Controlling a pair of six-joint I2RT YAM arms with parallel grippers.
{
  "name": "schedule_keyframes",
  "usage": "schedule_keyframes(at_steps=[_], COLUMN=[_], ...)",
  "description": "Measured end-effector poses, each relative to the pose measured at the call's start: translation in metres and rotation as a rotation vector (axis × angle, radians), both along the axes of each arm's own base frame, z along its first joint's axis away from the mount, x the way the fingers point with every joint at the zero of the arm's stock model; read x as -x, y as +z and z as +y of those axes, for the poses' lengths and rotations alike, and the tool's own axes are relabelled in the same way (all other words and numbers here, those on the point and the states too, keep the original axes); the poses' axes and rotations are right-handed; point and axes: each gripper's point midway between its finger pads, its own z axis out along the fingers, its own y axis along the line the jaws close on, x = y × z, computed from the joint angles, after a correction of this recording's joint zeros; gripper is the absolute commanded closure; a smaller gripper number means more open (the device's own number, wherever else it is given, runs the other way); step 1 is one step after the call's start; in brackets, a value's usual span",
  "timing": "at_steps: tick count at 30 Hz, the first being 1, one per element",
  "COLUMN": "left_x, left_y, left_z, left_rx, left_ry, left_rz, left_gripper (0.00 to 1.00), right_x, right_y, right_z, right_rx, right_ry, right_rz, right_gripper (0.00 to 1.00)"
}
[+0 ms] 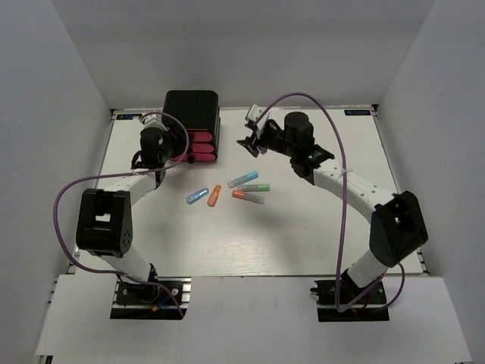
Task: Sort the stationery into containers
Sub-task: Close the drawer in the storage box, then open the drawer in the storage box.
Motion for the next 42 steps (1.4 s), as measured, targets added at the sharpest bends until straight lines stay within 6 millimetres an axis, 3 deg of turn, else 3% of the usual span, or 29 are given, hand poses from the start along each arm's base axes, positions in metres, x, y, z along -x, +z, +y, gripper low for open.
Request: schedule_keyframes(at_steps=[5, 8, 18, 23, 42], left_x=[-0.009, -0.009, -0.002, -0.003, 0.0], left_y=[0.0, -0.005, -0.015, -0.024, -0.067], left_z=[-0.001, -0.002, -0.008, -0.007, -0.004], left_rx=[0.002, 0.001, -0.014, -0.047, 0.004], left_ry=[-0.002, -0.004, -0.056, -0.071, -0.013], left_rz=[0.002, 0.018, 0.057, 0.093, 0.202], left_gripper=[0.37, 0.38, 0.35, 0.26, 0.35], right_x=[0.012, 0.017, 0.025, 0.025, 0.026], right_y=[-0.043, -0.055, -0.06, -0.068, -0.071], right_z=[-0.029, -0.039, -0.059, -0.063, -0.078], right_rx=[0.06, 0.076, 0.08, 0.089, 0.091], right_ry=[-0.038, -0.05, -0.077, -0.085, -0.112], right_rz=[0.069, 0.093, 0.102, 0.115, 0.119], right_gripper=[0.39, 0.39, 0.39, 0.39, 0.39])
